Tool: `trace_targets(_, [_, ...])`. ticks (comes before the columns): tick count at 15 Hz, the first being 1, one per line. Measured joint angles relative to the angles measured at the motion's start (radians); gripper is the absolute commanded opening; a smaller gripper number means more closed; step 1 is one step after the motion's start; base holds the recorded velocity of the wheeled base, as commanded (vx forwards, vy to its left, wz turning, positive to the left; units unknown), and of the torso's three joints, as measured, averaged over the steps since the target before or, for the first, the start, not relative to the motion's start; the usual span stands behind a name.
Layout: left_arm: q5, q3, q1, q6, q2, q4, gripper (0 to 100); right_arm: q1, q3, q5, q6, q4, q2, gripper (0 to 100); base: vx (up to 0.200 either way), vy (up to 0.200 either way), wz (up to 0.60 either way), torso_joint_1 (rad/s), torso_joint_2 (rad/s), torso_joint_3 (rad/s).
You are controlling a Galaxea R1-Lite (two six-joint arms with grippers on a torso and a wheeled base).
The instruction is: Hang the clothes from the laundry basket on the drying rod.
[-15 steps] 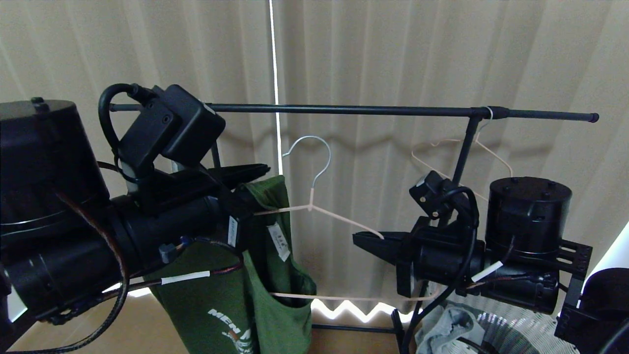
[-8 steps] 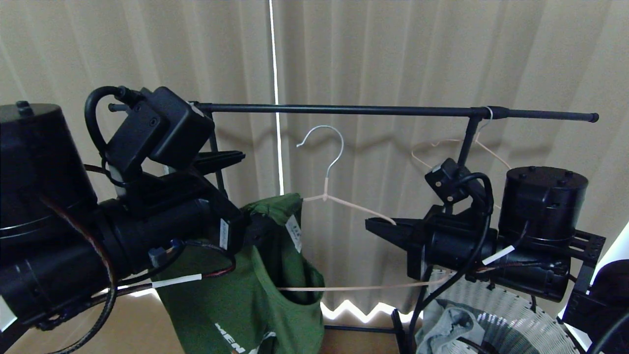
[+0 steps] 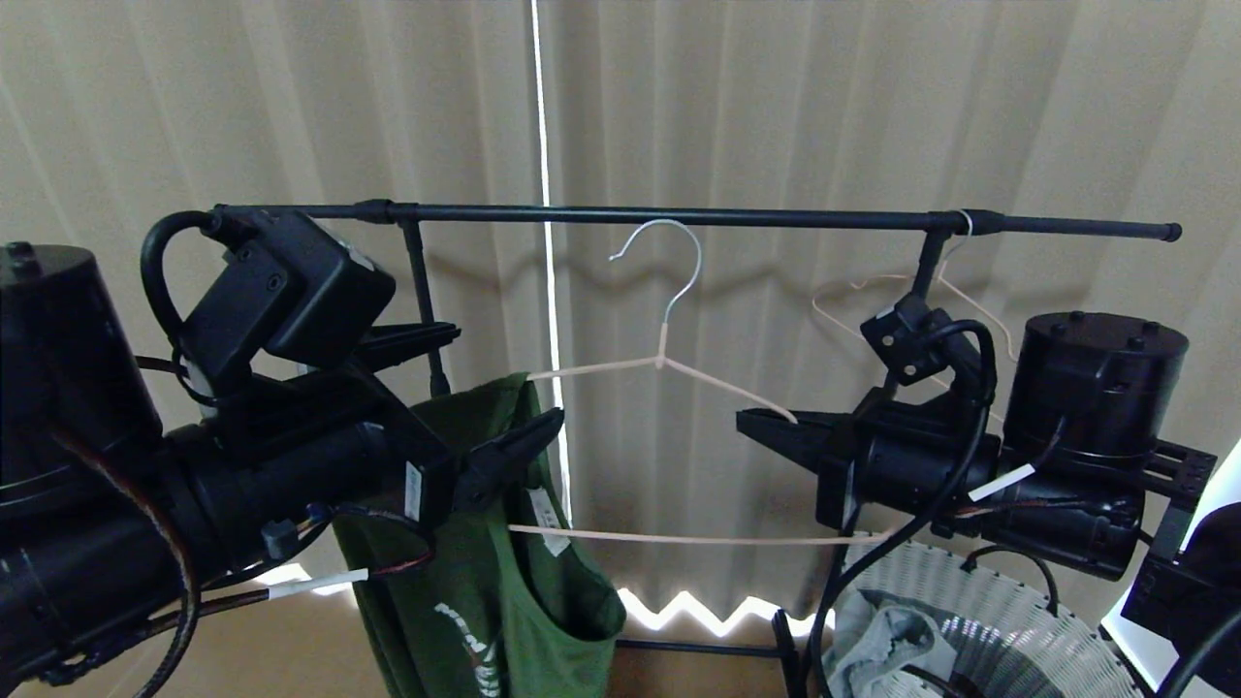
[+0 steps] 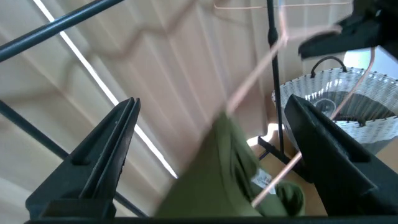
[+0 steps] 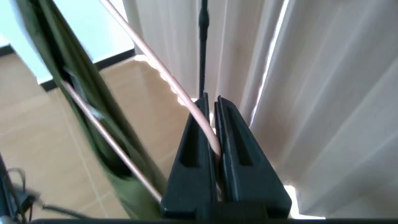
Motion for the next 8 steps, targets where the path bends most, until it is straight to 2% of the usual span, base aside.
trace_targets(6, [-0.017,0.042,0.046,0.0,-0.04,-0.004,100,-0.044,0.006,0.0,-0.005,0.029,-0.039,0,0.0,0.0,0.0,0.0,0.0,0.0])
trace_targets(8, [-0.121,0.047,0.072,0.006,-0.05,-0.006,100,-0.059,0.008,-0.001,-0.01,0.081,-0.077,0,0.0,0.0,0.0,0.0,0.0,0.0])
